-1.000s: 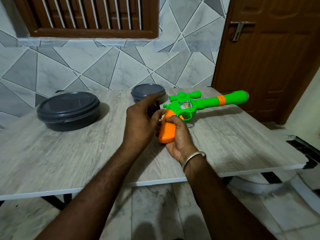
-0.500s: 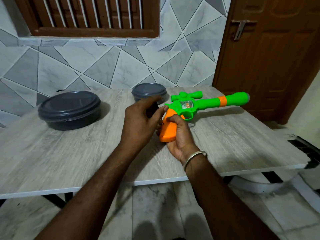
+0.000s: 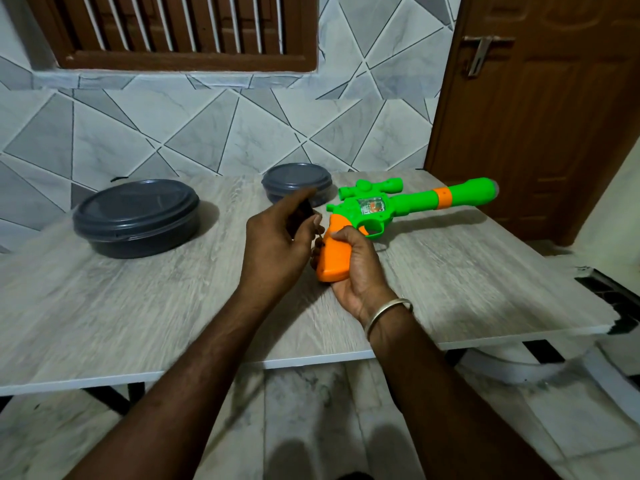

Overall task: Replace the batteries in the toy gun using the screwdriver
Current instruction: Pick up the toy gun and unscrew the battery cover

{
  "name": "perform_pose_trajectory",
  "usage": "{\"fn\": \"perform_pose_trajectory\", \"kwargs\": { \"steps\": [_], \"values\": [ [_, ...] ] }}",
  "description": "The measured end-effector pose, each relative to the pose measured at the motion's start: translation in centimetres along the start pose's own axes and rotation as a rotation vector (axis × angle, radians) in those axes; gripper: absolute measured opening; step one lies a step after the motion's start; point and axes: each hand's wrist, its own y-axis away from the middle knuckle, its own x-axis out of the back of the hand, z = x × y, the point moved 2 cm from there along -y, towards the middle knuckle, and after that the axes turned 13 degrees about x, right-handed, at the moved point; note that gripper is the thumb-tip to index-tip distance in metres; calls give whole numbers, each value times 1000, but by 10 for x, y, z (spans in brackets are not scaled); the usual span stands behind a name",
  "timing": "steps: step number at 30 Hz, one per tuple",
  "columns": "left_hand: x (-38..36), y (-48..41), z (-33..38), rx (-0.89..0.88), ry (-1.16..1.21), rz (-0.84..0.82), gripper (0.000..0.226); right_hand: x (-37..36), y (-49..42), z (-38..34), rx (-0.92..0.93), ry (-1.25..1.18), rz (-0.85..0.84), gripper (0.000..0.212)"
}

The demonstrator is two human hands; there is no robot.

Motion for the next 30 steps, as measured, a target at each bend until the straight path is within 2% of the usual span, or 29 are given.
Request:
{"fn": "perform_pose_trajectory", "kwargs": {
  "steps": [5,10,15,20,30],
  "values": [
    [1,-4,2,-27,-58,42,33,0,-1,4,10,8,30,37],
    [-1,-2,-3,5,-6,-39,37,0,-2,2,15,1,-2,20],
    [3,-2,-6,120,113,43,28,-1,-1,2,-2,32,-27,9],
    [10,-4,-7,187,216,114,29,-1,-2,1,4,53,-65,14],
    [11,-4,-12,302,171,132,19,-3,4,-4,29,63,-65,17]
  ]
}}
